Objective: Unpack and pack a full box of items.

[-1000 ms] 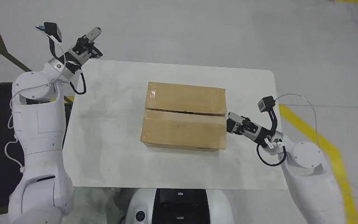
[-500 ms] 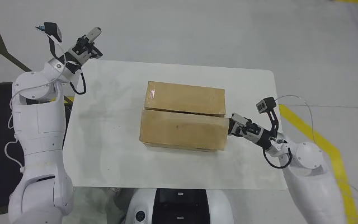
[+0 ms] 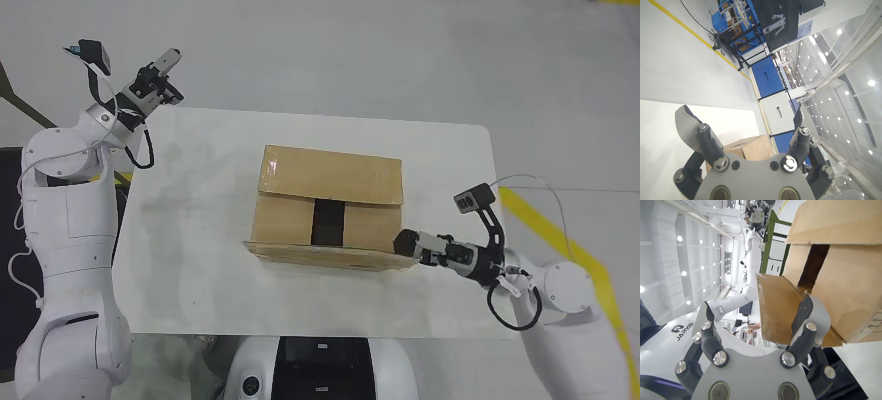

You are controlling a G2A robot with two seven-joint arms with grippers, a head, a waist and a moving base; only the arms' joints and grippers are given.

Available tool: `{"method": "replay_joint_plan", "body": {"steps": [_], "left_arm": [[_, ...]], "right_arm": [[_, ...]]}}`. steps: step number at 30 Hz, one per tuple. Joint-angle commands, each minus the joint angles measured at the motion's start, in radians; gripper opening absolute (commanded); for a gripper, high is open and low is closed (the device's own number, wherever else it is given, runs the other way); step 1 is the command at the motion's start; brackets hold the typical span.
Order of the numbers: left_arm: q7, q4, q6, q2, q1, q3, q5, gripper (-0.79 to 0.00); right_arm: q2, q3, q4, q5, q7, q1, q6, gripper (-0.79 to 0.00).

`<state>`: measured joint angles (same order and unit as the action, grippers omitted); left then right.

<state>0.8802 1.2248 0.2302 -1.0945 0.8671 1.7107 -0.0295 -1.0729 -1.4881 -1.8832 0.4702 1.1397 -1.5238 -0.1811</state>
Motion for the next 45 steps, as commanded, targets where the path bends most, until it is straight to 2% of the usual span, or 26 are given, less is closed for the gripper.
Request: {"method": "replay_joint_plan", "body": {"steps": [1, 12, 20, 28, 36, 45], "left_arm": [[0.000, 0.000, 0.000, 0.000, 0.000, 0.000, 0.000, 0.000], [0.000, 0.000, 0.000, 0.000, 0.000, 0.000, 0.000, 0.000], [0.000, 0.000, 0.000, 0.000, 0.000, 0.000, 0.000, 0.000], [0.000, 0.000, 0.000, 0.000, 0.000, 0.000, 0.000, 0.000], [0.000, 0.000, 0.000, 0.000, 0.000, 0.000, 0.000, 0.000], [0.000, 0.000, 0.000, 0.000, 0.000, 0.000, 0.000, 0.000]], "right_arm": [[0.002, 0.004, -0.016, -0.003, 0.021, -0.003, -0.001, 0.000], [0.014, 0.028, -0.104, -0.052, 0.087, -0.013, 0.013, 0.000], [0.018, 0.104, -0.141, -0.094, 0.129, 0.017, 0.069, 0.000], [0.019, 0.197, -0.134, -0.171, 0.133, 0.067, 0.120, 0.000], [0.023, 0.296, -0.106, -0.285, 0.157, 0.110, 0.225, 0.000], [0.030, 0.354, -0.096, -0.408, 0.133, 0.130, 0.301, 0.000]]}}
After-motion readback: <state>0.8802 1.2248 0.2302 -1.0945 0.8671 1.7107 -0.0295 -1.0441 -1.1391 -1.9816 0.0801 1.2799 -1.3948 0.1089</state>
